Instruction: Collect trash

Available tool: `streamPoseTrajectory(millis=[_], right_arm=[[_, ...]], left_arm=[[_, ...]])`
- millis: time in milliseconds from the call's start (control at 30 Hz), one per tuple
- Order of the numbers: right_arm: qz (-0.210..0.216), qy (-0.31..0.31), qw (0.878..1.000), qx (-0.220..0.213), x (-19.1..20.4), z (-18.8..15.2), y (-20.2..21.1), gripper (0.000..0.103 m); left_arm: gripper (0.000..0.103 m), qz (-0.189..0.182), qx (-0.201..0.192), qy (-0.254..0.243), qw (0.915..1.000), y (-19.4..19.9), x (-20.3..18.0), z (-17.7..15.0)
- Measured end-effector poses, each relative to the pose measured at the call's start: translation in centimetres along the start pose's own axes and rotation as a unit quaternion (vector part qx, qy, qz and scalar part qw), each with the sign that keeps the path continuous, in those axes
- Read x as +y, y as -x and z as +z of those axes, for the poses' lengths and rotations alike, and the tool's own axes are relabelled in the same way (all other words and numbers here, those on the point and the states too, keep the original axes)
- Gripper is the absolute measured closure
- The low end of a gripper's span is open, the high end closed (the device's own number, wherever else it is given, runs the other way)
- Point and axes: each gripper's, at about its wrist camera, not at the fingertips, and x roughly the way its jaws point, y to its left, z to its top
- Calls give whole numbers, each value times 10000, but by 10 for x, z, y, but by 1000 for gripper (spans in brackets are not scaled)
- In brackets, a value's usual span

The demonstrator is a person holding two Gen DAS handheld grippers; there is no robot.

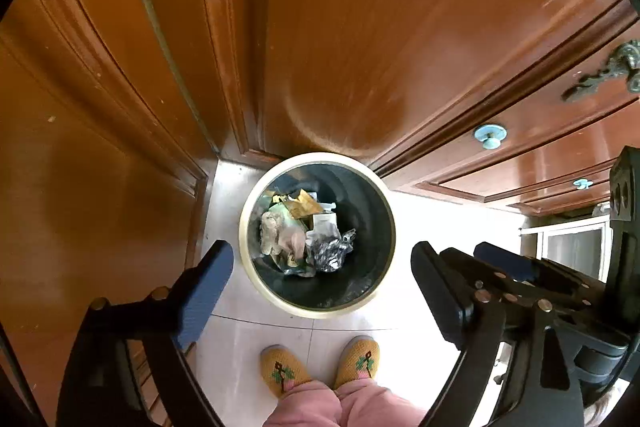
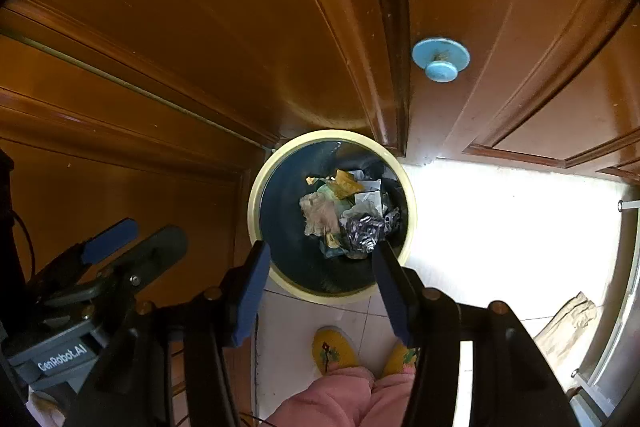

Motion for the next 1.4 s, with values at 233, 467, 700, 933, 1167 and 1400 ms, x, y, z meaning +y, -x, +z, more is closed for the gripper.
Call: streamPoseTrajectory(millis=[233,467,700,933,1167,1400], right_arm=[[-42,-10,10000,-79,12,-3,30,49],[-120,-70,9997,-187,24,-3,77,49],[-123,-111,9992,-363,41,-1,144,49],[-24,-70,9977,-673,62,-2,223,49],[47,34,9940,-1091,82,-3,308,49],[19,201,9864,-1633,102,-4,385,43]], left_arm=[[4,34,15,149,9999,35,3,2],[4,-18,65,105,9999,87,-10,10],[4,-65,-85,-95,9999,162,-31,24],[4,-37,-390,-293,9988,249,-57,42],[4,62,-896,-515,9946,339,-81,55],[4,216,-1486,-643,9866,422,-103,65]])
